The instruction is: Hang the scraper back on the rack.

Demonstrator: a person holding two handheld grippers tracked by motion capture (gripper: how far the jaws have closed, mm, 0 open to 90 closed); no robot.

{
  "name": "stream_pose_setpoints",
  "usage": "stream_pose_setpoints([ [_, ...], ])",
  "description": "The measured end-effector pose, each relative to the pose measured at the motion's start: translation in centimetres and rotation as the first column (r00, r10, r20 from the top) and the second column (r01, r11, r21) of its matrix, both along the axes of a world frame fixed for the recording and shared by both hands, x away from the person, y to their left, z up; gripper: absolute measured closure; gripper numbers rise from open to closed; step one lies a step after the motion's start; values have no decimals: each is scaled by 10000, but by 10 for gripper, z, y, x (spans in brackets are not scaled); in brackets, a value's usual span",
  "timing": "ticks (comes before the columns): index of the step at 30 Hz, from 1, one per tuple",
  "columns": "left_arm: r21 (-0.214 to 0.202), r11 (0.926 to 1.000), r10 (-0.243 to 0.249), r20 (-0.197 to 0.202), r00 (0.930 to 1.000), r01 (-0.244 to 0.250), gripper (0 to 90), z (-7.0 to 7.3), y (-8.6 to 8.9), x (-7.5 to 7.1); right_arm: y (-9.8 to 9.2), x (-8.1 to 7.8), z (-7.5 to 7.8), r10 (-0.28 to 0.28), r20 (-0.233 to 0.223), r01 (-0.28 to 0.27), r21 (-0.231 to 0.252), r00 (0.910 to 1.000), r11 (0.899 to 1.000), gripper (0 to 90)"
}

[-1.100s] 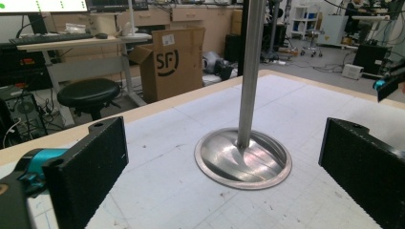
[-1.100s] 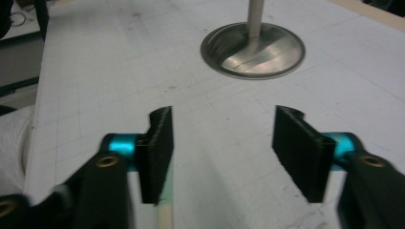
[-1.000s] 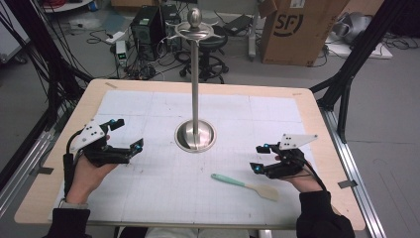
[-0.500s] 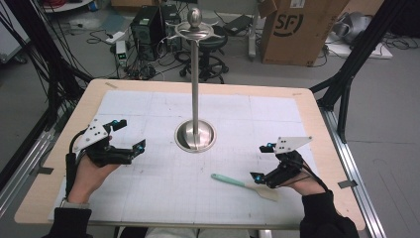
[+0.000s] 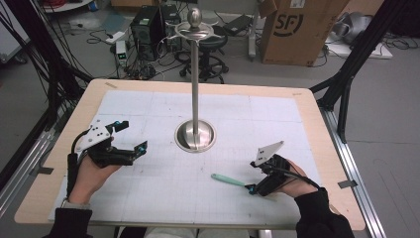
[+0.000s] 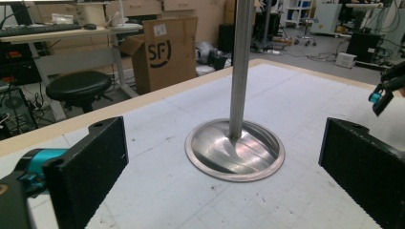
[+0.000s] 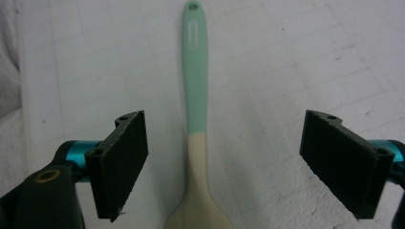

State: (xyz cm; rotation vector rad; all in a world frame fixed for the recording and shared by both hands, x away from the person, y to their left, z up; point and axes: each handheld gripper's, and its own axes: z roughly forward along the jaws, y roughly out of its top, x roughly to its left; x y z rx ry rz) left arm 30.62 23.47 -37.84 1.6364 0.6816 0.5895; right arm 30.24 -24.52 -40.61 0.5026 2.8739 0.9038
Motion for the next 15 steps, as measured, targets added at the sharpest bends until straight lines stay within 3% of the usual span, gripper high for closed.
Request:
stream_pose_setpoints([
  [4, 4, 10000, -7, -27, 10000, 7, 32, -1, -1, 0, 7, 0, -3, 23, -151, -36, -868, 9999, 9962, 300],
  [9, -31, 10000, 24, -25, 10000, -24, 32, -1, 0, 0, 17, -3, -6, 71, -485, -163, -1921, 9988, 9812, 425],
  [13, -43, 10000, 17, -48, 10000, -17, 33, 0, 1, 0, 25, -4, -7, 75, -671, -236, -2429, 9977, 9698, 533],
  [15, -19, 10000, -1, -41, 10000, 1, 32, 0, 1, 0, 25, -4, -7, 79, -722, -253, -2436, 9974, 9695, 561],
])
